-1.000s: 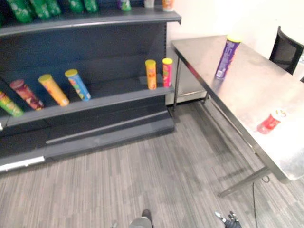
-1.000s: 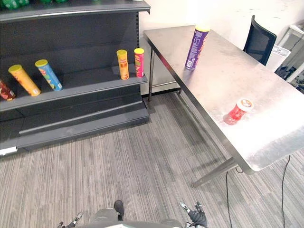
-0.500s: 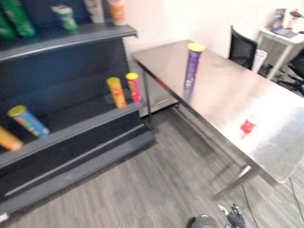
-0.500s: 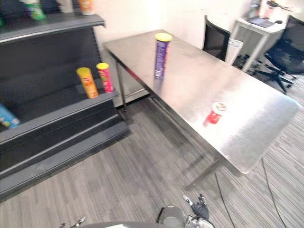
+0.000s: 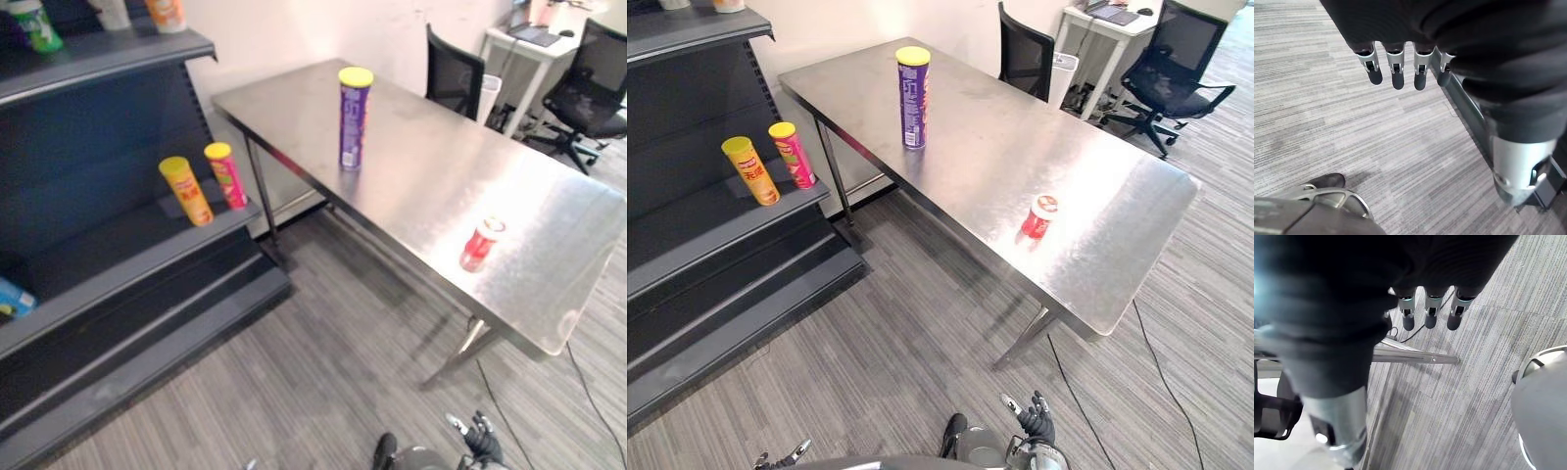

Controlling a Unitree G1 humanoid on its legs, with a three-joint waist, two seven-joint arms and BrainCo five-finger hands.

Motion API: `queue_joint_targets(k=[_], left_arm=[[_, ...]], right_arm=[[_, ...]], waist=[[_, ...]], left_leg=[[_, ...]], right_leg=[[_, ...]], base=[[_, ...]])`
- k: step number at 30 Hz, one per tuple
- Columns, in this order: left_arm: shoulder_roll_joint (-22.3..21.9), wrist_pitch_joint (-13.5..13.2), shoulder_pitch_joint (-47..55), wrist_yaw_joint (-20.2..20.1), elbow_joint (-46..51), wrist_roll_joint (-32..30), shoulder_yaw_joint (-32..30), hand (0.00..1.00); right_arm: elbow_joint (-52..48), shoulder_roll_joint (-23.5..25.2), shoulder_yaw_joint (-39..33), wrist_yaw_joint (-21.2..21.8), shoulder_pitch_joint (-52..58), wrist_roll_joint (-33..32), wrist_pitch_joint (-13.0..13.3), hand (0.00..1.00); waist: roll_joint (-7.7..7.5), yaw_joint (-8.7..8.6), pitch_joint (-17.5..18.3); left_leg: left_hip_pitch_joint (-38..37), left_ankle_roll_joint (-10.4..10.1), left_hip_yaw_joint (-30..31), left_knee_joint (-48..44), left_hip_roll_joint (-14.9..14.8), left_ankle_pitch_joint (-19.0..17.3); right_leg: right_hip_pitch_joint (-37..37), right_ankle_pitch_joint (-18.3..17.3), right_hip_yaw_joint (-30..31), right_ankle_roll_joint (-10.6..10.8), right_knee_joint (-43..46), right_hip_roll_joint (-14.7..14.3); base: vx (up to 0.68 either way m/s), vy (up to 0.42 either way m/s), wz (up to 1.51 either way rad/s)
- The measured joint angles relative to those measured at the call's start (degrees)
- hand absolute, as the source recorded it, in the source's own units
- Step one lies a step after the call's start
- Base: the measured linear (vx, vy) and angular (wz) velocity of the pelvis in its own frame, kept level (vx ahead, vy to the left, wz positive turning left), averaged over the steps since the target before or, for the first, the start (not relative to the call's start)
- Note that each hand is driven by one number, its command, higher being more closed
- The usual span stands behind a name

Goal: Put the gum and the chips on the shelf.

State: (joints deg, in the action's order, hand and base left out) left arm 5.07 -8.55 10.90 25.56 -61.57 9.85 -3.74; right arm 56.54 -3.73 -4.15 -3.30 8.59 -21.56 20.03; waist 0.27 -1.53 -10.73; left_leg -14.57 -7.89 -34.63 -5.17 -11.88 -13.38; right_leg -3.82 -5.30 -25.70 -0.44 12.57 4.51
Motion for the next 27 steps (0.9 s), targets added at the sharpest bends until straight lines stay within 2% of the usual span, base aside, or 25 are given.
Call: queue_joint_targets(k=[1,2,3,4,5,6,7,8,9,12,13,14,15,17,19,20,21,23,25,27], left_arm=[[-0.07,-0.01,-0.42,-0.62,-0.01,-0.03,-0.01,0.0],[0.5,-0.07,-0.39,-1.32,-0.01,-0.15,-0.09,0.0],[0.62,-0.05,-0.38,-1.38,-0.06,-0.15,-0.11,0.0],[0.58,-0.32,-0.8,-1.56,0.18,-0.2,-0.3,0.0],[-0.39,-0.8,-0.73,-1.46,0.21,-0.05,-1.31,0.0],[-0.51,-1.03,-0.43,-1.31,0.18,0.09,-1.7,0.0],[-1.25,-1.07,-0.15,-1.26,0.15,0.09,-2.1,0.0],[-1.8,-1.45,0.07,-1.11,0.17,0.08,-2.2,0.0],[-1.88,-1.71,0.09,-1.04,0.18,0.07,-2.2,0.0],[-1.82,-3.21,0.52,-0.99,0.2,-1.16,-2.19,0.0],[-1.73,-3.44,0.57,-1.08,0.2,-2.2,-2.16,0.0],[-1.68,-3.5,0.55,-1.18,0.2,-2.41,-2.15,0.0],[-1.6,-3.73,0.55,-1.67,0.21,-4.08,-2.22,0.0],[-1.43,-4.56,0.69,-2.43,0.66,-7.5,-2.11,0.0],[-1.43,-4.82,0.81,-3.33,0.69,-9.22,-1.62,0.0],[-1.23,-4.79,0.74,-3.88,0.69,-10.17,-0.71,0.0],[0.5,-4.76,0.85,-4.53,0.74,-10.7,0.24,0.0],[2.77,-4.67,0.55,-5.34,0.71,-10.81,1.93,0.0],[3.73,-4.57,0.03,-6.22,0.59,-10.63,4.17,0.0],[4.04,-4.57,-0.46,-7.09,0.45,-9.92,5.94,0.0]], right_arm=[[-0.66,-0.06,0.07,-0.12,0.27,-0.53,-0.16,0.0],[-1.08,0.23,0.07,-0.55,0.5,-1.31,-0.53,0.0],[-1.06,0.27,0.01,-0.64,0.49,-1.56,-0.67,0.0],[-1.11,-0.37,-0.14,-1.36,0.96,-2.01,-1.08,0.0],[-1.47,-1.19,-0.21,-1.57,1.68,-1.93,-1.16,0.0],[-1.29,-1.86,-0.22,-1.64,1.92,-1.87,-1.38,0.0],[-0.66,-2.59,-0.55,-1.85,1.93,-1.79,-1.87,0.0],[1.17,-2.71,-2.35,-2.65,1.66,-1.34,-2.4,0.0],[1.76,-2.63,-2.79,-2.87,1.81,-0.99,-2.38,0.0],[3.38,-2.51,-4.76,-3.82,2.8,-0.8,-2.37,0.0],[3.49,-2.62,-5.4,-3.8,3.22,-0.8,-2.35,0.0],[3.51,-2.64,-5.79,-3.8,3.32,-0.8,-2.3,0.0],[3.51,-2.61,-6.55,-3.76,3.41,-0.8,-2.18,0.0],[3.46,-2.46,-6.49,-3.55,3.43,-0.81,-1.96,0.0],[3.4,-2.27,-6.4,-3.14,3.58,-0.82,-1.51,0.0],[3.5,-1.93,-6.41,-2.77,3.24,-0.82,-1.02,0.0],[3.42,-0.19,-5.73,-2.27,3.36,-0.8,-0.6,0.0],[3.67,1.69,-4.93,-1.59,3.53,-0.81,-0.46,0.0],[4.35,2.17,-4.76,-1.44,3.59,-0.83,-0.1,0.0],[5.17,1.88,-4.89,-1.42,3.6,-0.99,0.19,0.0]], waist=[[0.36,-0.06,0.25],[0.15,0.16,0.46],[0.05,0.15,0.42],[0.11,-0.31,0.51],[0.85,0.05,0.39],[0.91,0.27,0.18],[1.72,0.25,0.22],[1.95,0.2,0.18],[1.89,0.21,0.17],[1.76,0.19,0.16],[1.68,0.16,0.13],[1.62,0.19,0.1],[1.52,0.2,0.09],[1.47,0.23,0.13],[2.12,0.34,0.5],[2.42,0.63,0.87],[0.37,0.41,1.6],[-2.05,0.29,2.53],[-2.37,0.12,2.81],[-2.05,0.03,3.17]], left_leg=[[0.82,-1.02,-1.42,-2.15,-1.15,-0.99],[2.55,-2.27,-2.75,-8.4,-2.32,-0.96],[3.34,-2.52,-2.66,-10.69,-3.09,-0.8],[8.57,-3.05,-0.71,-25.82,-7.76,2.29],[12.86,-1.87,2.9,-36.79,-10.94,6.92],[14.63,-1.69,5.3,-40.21,-11.3,6.34],[16.13,-1.74,7.93,-42.27,-10.59,3.86],[17.56,-1.23,10.71,-41.61,-8.52,1.3],[17.92,-0.74,11.22,-40.45,-7.7,0.93],[20.15,-0.39,15.89,-27.49,-3.65,0.87],[20.49,-0.75,19.35,-19.77,-1.81,1.26],[20.47,-0.72,21.41,-15.97,-0.99,1.72],[20.35,-0.72,25.25,-8.84,0.39,3.56],[19.94,-0.54,27.63,-3.31,1.3,6.52],[18.87,-0.05,27.55,-0.61,1.33,8.19],[17.87,0.91,27.1,-1.44,1.33,13.13],[17.07,1.51,25.15,-1.7,2.89,11.59],[15.65,2.9,22.5,-1.29,5.16,10.38],[14.28,4.28,20.68,-0.6,6.98,9.5],[13.38,5.16,19.25,0.59,8.58,8.95]], right_leg=[[-1.36,-1.17,-1.4,-0.48,2.12,-0.16],[-2.14,-2.4,-2.03,-1.07,2.29,0.29],[-2.24,-2.45,-1.81,-1.15,2.24,0.21],[-1.11,-2.2,0.27,-1.48,0.44,-1.22],[0.58,-2.03,3.16,-1.61,-0.64,-2.09],[1.18,-2.35,4.67,-2.31,-0.91,-2.48],[2.15,-2.58,7.12,-2.64,-1.37,-2.75],[3.88,-2.64,10.8,-2.75,-2.58,-2.81],[4.55,-2.65,12.36,-2.74,-3.0,-2.8],[6.42,-2.96,19.26,-2.24,-4.6,-2.95],[6.48,-3.12,21.85,-1.94,-4.6,-2.97],[6.54,-3.26,23.32,-1.63,-4.59,-2.97],[7.06,-3.5,26.43,-0.47,-4.64,-2.91],[7.75,-4.18,30.46,1.37,-4.34,-2.77],[8.55,-5.0,32.67,2.97,-4.12,-3.26],[8.96,-5.87,34.45,4.38,-3.33,-3.03],[8.97,-5.9,33.42,4.95,-3.24,-1.07],[9.06,-5.94,33.05,5.55,-3.62,1.63],[9.12,-4.93,32.23,7.11,-3.98,3.55],[9.12,-4.05,31.64,8.26,-4.81,5.2]], base=[[0.07,-0.048,-0.5],[0.09,-0.072,-0.5],[0.12,-0.153,-0.6],[0.14,-0.207,-0.73],[0.16,-0.172,-0.92],[0.23,-0.051,-0.98],[0.25,0.009,-1.27],[0.26,0.003,-1.3],[0.24,0.001,-1.43],[0.24,0.066,-1.21],[0.2,0.098,-1.1],[0.31,0.186,-1.3],[0.24,0.154,-1.04],[0.36,0.303,-1.14],[0.38,0.401,-0.94],[0.24,0.288,-0.89],[0.21,0.262,-0.8],[0.21,0.25,-0.52],[0.18,0.253,-0.42],[0.11,0.206,-0.32]])
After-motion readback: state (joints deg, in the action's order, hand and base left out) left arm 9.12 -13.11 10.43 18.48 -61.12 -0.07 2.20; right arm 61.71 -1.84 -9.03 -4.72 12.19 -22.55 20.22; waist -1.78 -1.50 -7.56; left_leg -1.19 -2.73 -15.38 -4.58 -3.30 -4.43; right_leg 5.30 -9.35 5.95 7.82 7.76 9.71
